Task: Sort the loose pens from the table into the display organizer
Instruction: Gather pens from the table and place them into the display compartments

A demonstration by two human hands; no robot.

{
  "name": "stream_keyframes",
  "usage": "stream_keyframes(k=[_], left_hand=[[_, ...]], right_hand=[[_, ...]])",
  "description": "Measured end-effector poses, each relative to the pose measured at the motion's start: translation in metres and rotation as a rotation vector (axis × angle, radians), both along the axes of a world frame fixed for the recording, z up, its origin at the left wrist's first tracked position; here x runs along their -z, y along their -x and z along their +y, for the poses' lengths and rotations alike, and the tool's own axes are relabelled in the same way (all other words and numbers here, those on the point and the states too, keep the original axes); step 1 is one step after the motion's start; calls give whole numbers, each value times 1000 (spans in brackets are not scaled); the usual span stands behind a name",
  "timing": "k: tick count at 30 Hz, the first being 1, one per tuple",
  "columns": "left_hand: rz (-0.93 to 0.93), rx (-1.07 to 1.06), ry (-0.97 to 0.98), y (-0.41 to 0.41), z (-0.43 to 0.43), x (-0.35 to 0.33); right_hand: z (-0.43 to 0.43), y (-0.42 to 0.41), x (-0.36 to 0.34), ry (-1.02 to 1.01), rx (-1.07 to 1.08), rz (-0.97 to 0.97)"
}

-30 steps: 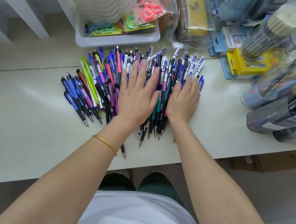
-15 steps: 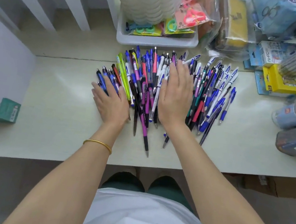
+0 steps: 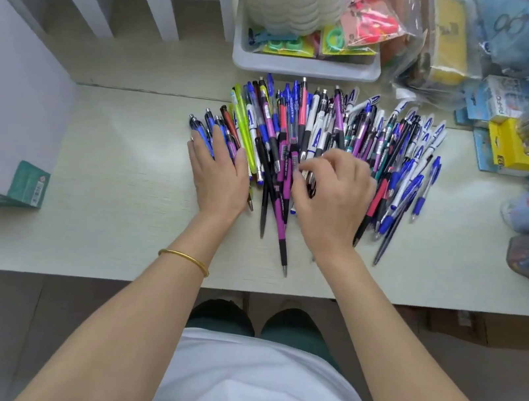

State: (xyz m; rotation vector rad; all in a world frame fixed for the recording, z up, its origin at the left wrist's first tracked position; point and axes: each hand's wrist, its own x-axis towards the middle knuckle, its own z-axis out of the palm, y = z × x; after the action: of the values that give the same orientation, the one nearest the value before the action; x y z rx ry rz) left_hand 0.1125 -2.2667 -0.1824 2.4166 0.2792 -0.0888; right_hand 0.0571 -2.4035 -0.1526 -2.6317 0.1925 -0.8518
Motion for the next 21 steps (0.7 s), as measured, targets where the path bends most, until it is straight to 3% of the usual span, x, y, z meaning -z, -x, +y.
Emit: stream_keyframes(k=[11, 21], left_hand=[[-30, 77, -10, 2, 9, 4], [10, -33, 159, -4, 21, -13]], right_hand=[[18, 53, 43, 227, 123, 356], [21, 48, 4, 74, 110, 266]])
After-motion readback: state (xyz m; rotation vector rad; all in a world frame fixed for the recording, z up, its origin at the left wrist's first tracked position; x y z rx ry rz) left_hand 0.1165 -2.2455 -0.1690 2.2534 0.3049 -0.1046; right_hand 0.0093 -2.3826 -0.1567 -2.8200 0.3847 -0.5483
